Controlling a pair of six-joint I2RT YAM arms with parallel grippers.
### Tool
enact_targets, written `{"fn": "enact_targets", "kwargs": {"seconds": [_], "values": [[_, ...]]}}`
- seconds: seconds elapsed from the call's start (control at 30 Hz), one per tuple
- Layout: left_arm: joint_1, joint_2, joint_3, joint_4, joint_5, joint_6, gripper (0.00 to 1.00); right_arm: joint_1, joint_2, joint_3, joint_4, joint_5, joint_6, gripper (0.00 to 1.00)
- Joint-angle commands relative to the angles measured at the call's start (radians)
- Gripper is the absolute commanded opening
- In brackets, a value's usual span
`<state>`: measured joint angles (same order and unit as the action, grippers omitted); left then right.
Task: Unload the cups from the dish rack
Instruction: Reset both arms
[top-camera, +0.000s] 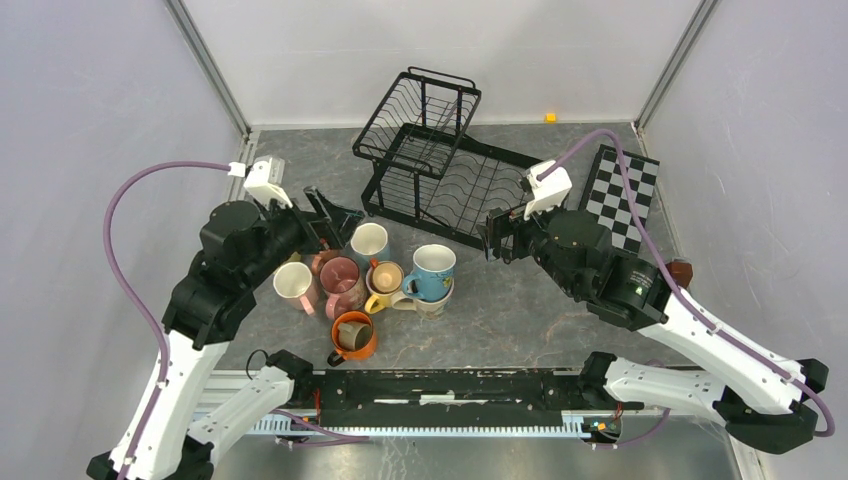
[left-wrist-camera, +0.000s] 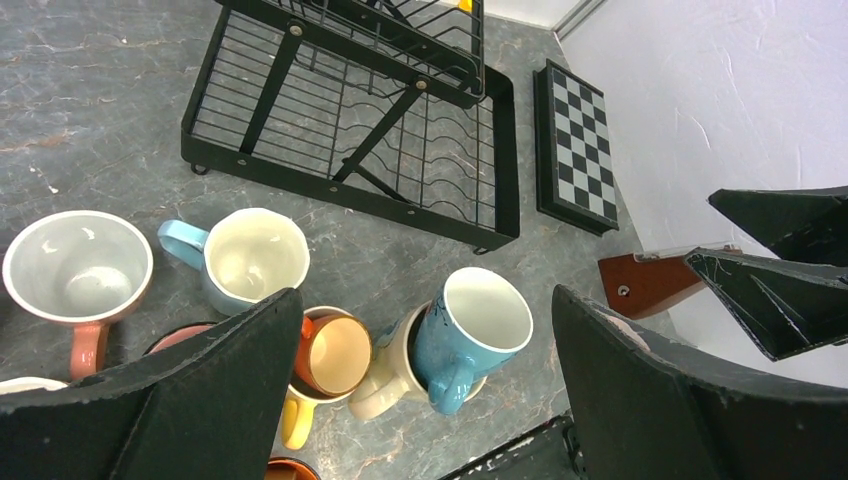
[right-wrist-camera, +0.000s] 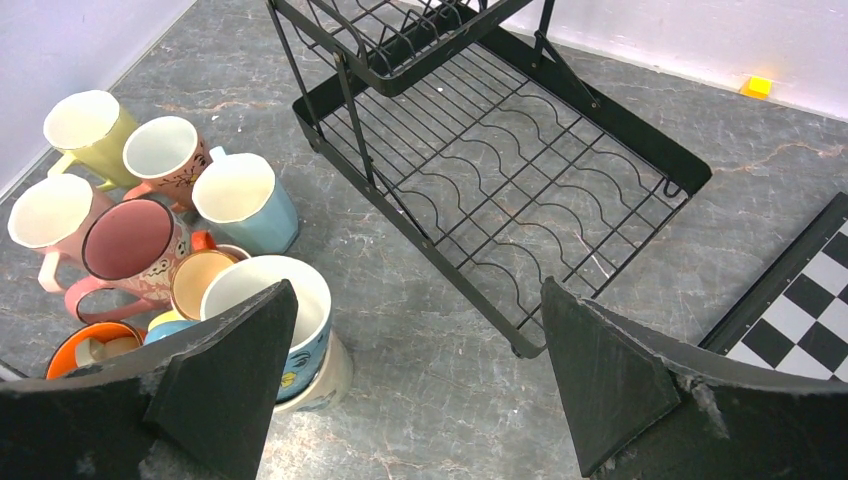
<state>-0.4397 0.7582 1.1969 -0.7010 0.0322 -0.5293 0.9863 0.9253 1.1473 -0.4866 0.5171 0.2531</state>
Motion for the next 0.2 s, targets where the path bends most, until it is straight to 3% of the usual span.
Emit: {"fn": "enact_targets", "kwargs": {"seconds": [0.0,0.17], "values": [[0.002,-0.006,0.0,0.039,-0.004,0.063,1.0,-0.001,0.002,0.022,0.028,0.016,-0.007,0.98],[0.002,-0.007,-0.005,0.038,0.002,0.062,1.0,-0.001,0.001,0.019,0.033,0.011,-0.006,0.98]]}}
